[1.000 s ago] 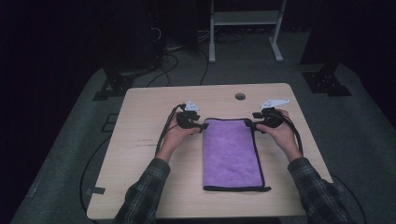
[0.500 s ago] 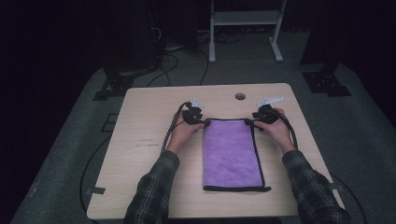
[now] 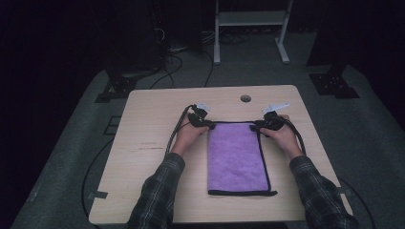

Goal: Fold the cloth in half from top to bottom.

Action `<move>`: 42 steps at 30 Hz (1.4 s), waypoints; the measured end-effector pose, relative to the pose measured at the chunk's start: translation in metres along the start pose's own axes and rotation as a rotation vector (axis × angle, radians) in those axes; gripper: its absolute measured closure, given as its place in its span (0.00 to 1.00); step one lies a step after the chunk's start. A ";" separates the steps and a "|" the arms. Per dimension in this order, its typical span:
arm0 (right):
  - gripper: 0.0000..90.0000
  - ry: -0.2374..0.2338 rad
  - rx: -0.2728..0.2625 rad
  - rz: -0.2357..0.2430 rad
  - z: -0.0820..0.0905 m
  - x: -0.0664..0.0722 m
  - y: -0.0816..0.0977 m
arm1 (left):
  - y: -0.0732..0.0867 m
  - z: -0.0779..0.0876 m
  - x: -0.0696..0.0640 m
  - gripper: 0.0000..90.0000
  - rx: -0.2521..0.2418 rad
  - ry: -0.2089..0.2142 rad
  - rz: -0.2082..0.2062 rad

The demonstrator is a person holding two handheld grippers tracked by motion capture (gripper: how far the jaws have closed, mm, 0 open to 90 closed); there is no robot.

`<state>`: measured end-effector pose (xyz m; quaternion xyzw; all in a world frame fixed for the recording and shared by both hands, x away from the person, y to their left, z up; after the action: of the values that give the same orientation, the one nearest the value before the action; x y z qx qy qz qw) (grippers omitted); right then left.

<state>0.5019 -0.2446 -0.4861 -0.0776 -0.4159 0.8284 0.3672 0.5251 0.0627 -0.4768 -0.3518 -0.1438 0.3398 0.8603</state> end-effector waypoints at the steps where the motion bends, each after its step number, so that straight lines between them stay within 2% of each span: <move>1: 0.70 0.000 0.002 0.000 0.000 0.000 0.000 | 0.000 0.000 0.000 0.85 0.005 0.004 0.004; 3: 0.79 -0.012 0.007 -0.011 0.000 0.001 -0.001 | 0.000 0.000 0.000 0.88 0.008 0.011 0.025; 6: 0.87 -0.029 0.011 -0.031 0.000 0.003 -0.001 | -0.001 0.000 -0.002 0.92 0.011 0.006 0.024; 10: 0.90 -0.010 0.028 -0.036 0.000 0.006 -0.003 | -0.003 0.002 -0.004 0.93 0.022 -0.018 0.012; 13: 0.91 0.007 0.040 -0.029 0.000 0.008 -0.007 | -0.004 0.006 -0.002 0.93 0.007 -0.034 0.000; 16: 0.91 0.010 0.019 -0.024 0.003 0.010 -0.016 | -0.009 0.015 0.001 0.94 -0.032 -0.054 0.003; 20: 0.91 0.011 -0.057 -0.028 0.011 0.011 -0.028 | -0.021 0.029 0.006 0.94 -0.063 -0.097 -0.034; 24: 0.91 0.011 -0.090 -0.018 0.017 0.016 -0.040 | -0.033 0.044 0.009 0.94 -0.093 -0.129 -0.049; 26: 0.91 0.019 -0.109 0.006 0.022 0.020 -0.048 | -0.036 0.053 0.011 0.94 -0.110 -0.121 -0.044; 27: 0.91 0.017 -0.118 0.011 0.024 0.021 -0.049 | -0.036 0.057 0.011 0.94 -0.121 -0.103 -0.028; 32: 0.91 -0.002 -0.132 0.036 0.035 0.029 -0.048 | -0.027 0.068 0.006 0.93 -0.161 -0.057 0.003; 36: 0.91 -0.033 -0.144 0.039 0.043 0.037 -0.040 | -0.018 0.077 -0.001 0.94 -0.188 -0.013 0.028; 42: 0.91 -0.084 -0.162 0.036 0.052 0.048 -0.023 | -0.003 0.090 -0.016 0.94 -0.190 0.029 0.019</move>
<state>0.4571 -0.2362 -0.4273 -0.0795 -0.4951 0.8011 0.3268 0.4708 0.0956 -0.4113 -0.4380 -0.1596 0.3274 0.8219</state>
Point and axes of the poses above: each handheld gripper's, and its own axes: z roughly backward along the jaws, y roughly out of its underside, x roughly to its left, the point moved 1 cm from there along -z, roughly forward along the jaws, and after that the axes turned 7 degrees about -y, right-handed, at the moved point
